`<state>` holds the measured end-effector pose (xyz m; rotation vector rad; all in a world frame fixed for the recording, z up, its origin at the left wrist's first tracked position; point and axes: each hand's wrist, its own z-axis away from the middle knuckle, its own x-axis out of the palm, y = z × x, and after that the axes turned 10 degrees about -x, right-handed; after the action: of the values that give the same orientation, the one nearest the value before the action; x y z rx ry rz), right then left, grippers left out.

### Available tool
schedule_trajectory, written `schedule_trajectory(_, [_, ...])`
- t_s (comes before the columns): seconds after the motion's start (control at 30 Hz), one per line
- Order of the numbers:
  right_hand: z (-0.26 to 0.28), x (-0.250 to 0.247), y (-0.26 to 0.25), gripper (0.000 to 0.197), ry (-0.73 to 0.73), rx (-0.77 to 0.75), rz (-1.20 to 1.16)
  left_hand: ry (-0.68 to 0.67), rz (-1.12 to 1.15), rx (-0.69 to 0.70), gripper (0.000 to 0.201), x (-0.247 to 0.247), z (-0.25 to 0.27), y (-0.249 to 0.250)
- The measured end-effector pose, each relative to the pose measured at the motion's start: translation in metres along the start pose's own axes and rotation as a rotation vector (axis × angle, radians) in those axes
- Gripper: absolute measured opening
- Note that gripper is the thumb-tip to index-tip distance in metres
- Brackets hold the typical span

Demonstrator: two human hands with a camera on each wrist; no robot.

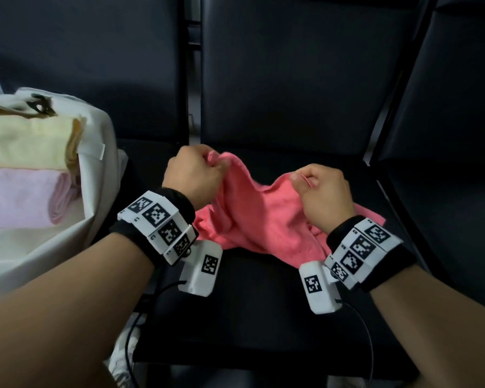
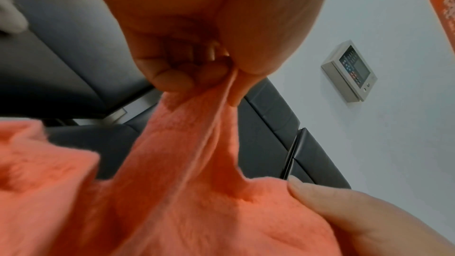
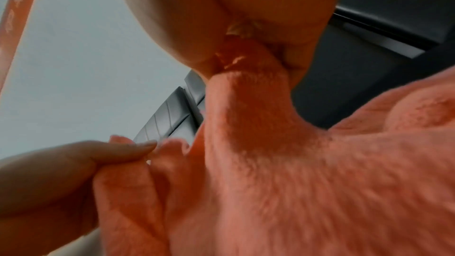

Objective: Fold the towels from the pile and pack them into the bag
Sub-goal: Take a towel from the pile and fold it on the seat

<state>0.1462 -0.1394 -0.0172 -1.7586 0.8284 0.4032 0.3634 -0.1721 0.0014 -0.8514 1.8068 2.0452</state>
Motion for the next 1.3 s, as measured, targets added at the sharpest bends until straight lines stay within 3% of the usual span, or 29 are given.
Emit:
schedule_trajectory(0.17, [-0.007, -0.002, 0.007, 0.043, 0.119, 0.136, -0.031, 0.059, 0.041, 0.007, 0.026, 0.001, 0.000, 0.002])
schedule_trajectory(0.33, [-0.008, -0.004, 0.005, 0.018, 0.119, 0.224, -0.123, 0.018, 0.027, 0.073, 0.018, 0.006, 0.002, -0.001])
schedule_trajectory(0.47, [-0.003, 0.001, -0.005, 0.032, 0.019, 0.134, -0.137, -0.045, 0.013, 0.113, 0.009, 0.014, 0.010, 0.002])
schedule_trajectory(0.73, [0.006, 0.008, -0.011, 0.007, 0.017, 0.017, -0.146, -0.149, -0.026, 0.141, 0.024, 0.025, 0.022, -0.001])
schedule_trajectory(0.93, [0.010, 0.012, -0.015, 0.006, 0.067, -0.029, -0.190, -0.235, 0.054, 0.137, 0.018, 0.034, 0.027, -0.004])
schedule_trajectory(1.17, [0.014, 0.016, -0.017, 0.008, 0.043, -0.039, -0.240, -0.312, 0.101, 0.149, 0.011, 0.044, 0.028, -0.006])
schedule_trajectory(1.3, [0.015, 0.017, -0.018, 0.009, -0.014, -0.090, -0.175, -0.357, 0.176, 0.118, 0.018, 0.047, 0.028, -0.007])
